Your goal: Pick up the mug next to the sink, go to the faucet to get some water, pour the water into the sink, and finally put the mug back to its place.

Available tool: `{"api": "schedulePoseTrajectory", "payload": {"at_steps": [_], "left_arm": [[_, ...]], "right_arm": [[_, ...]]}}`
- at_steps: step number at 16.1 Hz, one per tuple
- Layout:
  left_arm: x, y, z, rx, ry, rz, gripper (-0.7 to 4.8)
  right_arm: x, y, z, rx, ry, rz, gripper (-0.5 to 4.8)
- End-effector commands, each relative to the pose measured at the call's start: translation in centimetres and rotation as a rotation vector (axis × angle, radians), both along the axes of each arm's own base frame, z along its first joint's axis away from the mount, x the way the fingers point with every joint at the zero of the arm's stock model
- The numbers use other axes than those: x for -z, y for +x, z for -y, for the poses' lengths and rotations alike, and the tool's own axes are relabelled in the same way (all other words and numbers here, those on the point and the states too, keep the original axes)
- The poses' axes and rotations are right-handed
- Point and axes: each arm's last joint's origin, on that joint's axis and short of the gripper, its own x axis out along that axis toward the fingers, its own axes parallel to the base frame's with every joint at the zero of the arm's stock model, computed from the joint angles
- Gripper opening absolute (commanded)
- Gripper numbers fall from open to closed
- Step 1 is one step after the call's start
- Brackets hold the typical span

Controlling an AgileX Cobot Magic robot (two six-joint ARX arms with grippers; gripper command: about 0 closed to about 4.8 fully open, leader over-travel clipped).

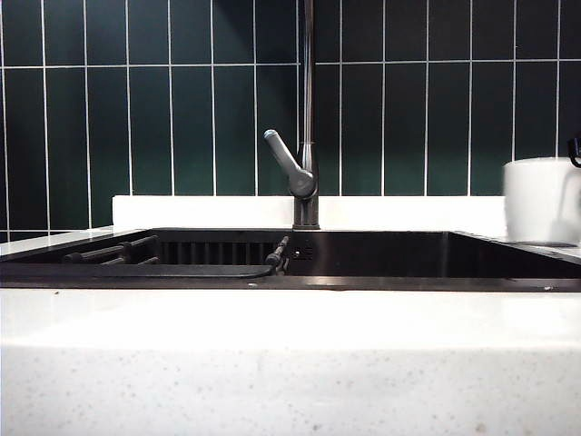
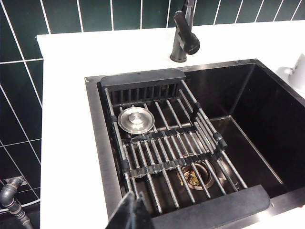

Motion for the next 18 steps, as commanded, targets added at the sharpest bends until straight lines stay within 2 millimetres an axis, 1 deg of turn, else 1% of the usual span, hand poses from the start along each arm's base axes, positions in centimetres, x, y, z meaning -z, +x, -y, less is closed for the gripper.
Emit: {"api": "schedulePoseTrajectory", "payload": {"at_steps": [1,3,6,9,11,15,18], "left_arm": [[-0.1,0.0,0.0,0.009,0.015,0.011,-0.06],[0.1,0.1,0.0,0.011,0.015,0.001,-0.06],[0.6,0.2,0.0,0.007,0.016,-0.029,-0.06],[1.4,0.5,0.1,0.007,0.02,-0.064,-0.06],[1.4,0.5,0.1,0.002,0.007,-0.066,-0.06],[1.4,0.5,0.1,0.002,0.006,-0.066,-0.06],[1.3,0.5,0.1,0.003,0.006,-0.063,-0.06]], "right_arm": [[-0.1,-0.2,-0.1,0.003,0.009,-0.027,0.95],[-0.4,-0.5,-0.1,0.003,0.013,-0.047,0.95],[-2.1,-1.6,-0.3,0.007,0.008,-0.024,0.94],[-4.4,-3.3,-0.6,0.006,0.003,0.007,0.8],[-5.3,-4.6,-0.9,0.004,0.007,-0.013,0.51],[-7.0,-7.3,-2.1,-0.031,0.011,-0.037,0.52],[-8.3,-9.1,-2.6,-0.05,0.003,0.0,0.52]]}}
